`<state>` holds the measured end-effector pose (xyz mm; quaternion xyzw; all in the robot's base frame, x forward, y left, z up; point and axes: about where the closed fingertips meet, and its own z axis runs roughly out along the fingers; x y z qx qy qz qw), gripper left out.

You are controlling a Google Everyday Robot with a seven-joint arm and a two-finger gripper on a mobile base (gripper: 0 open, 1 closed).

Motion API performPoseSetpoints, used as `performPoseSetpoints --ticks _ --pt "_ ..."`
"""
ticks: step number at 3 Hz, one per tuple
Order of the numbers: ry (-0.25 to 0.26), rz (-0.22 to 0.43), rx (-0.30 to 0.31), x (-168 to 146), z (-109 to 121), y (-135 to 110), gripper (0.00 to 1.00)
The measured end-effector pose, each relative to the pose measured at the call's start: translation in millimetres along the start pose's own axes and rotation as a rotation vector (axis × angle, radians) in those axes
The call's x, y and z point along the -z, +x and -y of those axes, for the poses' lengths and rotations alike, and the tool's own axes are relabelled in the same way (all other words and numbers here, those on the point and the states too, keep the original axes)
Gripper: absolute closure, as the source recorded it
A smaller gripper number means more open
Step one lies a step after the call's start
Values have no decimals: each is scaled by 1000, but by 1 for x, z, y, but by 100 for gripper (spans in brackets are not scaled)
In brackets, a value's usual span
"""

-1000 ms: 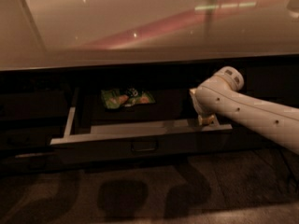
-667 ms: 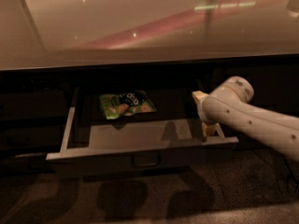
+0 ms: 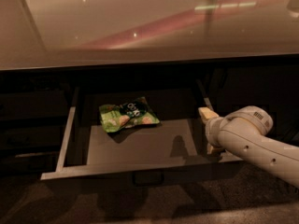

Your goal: Open top drawer

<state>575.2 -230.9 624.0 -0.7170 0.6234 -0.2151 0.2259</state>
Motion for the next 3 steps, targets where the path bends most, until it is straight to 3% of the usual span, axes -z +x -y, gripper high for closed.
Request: performPoseSetpoints --ticks 3 --pt "8 -4 -9 27 -15 -4 0"
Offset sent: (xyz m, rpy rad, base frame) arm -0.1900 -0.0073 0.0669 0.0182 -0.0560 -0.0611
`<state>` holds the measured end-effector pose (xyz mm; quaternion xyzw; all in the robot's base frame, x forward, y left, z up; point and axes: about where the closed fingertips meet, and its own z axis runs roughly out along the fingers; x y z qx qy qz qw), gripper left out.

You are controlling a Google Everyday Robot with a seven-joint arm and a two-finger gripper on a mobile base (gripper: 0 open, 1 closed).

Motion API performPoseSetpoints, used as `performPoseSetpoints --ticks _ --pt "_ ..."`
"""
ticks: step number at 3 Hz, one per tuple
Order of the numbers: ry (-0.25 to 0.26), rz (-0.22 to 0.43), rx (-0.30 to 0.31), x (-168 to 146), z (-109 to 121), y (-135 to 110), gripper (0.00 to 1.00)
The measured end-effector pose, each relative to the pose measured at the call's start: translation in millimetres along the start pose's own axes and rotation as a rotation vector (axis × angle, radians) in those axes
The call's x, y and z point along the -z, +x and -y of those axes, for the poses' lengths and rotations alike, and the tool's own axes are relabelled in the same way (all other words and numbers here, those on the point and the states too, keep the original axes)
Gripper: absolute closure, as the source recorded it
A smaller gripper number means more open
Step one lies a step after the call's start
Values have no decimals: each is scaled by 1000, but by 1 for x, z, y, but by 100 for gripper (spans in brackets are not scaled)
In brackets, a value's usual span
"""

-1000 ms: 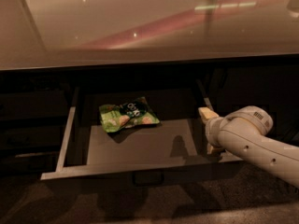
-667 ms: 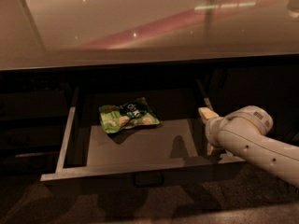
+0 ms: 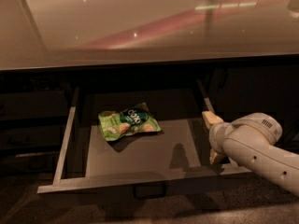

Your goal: Open top drawer

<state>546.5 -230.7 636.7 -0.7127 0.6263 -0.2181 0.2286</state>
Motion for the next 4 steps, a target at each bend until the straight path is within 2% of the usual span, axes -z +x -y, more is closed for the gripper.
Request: performPoseSetpoints --ticks 1,2,3,4 --pt "-14 47 -5 -2 0 -5 0" --pt "42 199 -131 -6 22 -7 0" --pt "55 338 -275 1 24 6 0" --pt "55 338 -275 1 26 4 0"
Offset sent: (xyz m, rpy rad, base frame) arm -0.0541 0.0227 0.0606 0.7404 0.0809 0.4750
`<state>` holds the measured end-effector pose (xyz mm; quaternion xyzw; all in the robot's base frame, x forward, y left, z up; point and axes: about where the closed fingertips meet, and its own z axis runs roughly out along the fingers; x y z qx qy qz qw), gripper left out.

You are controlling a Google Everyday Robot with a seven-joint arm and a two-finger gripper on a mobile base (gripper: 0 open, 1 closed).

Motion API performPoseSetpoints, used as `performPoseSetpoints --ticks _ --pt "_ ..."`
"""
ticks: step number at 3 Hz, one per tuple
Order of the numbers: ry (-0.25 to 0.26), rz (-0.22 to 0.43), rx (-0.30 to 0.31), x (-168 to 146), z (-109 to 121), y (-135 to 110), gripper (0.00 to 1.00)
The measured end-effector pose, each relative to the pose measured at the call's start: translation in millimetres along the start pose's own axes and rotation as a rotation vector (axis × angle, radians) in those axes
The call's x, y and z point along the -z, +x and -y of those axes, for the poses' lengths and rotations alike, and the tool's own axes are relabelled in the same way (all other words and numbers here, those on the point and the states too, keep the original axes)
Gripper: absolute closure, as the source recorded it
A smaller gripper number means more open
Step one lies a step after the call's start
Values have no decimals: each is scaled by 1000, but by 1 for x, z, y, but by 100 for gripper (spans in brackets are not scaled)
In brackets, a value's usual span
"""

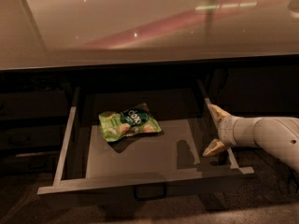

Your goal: Open top drawer

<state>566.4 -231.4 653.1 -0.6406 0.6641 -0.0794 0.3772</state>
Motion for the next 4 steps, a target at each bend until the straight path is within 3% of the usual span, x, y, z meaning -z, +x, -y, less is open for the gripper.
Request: performPoseSetpoints --ticks 2,3,4 --pt "-7 0 11 3 -13 -4 0" --pt "14 9 76 22 -41 -21 0" --pt "5 -2 77 27 -58 -17 0"
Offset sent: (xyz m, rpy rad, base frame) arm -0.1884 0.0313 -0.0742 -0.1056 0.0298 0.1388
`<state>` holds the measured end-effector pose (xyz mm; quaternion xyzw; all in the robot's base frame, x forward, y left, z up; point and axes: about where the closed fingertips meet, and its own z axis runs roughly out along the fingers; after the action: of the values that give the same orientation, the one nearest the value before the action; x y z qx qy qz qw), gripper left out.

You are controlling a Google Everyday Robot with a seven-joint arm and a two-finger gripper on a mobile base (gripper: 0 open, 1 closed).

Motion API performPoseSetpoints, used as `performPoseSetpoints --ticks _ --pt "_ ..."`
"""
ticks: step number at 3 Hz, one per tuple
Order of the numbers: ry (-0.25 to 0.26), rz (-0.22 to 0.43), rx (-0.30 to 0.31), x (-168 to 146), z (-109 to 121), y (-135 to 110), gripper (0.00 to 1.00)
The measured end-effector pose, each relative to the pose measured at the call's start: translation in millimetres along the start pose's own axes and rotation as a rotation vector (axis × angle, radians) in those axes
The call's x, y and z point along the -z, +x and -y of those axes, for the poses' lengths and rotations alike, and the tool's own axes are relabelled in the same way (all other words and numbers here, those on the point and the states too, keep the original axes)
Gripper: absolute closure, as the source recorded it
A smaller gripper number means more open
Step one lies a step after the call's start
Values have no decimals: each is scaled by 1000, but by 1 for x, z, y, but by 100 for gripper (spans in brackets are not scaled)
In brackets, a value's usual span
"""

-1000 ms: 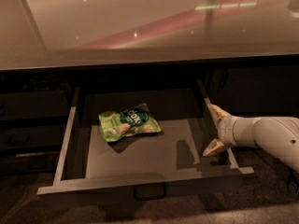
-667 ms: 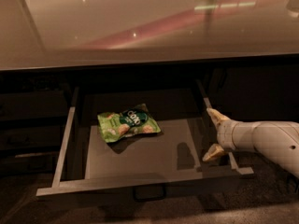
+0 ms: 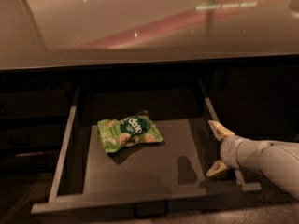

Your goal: Open top drawer

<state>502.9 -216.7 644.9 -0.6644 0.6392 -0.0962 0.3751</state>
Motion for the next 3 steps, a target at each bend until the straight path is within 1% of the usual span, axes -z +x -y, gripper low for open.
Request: performPoseSetpoints --ticks 1,2,3 --pt "-37 -25 5 16 -44 3 0" --pt "-37 -25 5 16 -44 3 0" --pt "-11 35 34 28 -17 -38 0"
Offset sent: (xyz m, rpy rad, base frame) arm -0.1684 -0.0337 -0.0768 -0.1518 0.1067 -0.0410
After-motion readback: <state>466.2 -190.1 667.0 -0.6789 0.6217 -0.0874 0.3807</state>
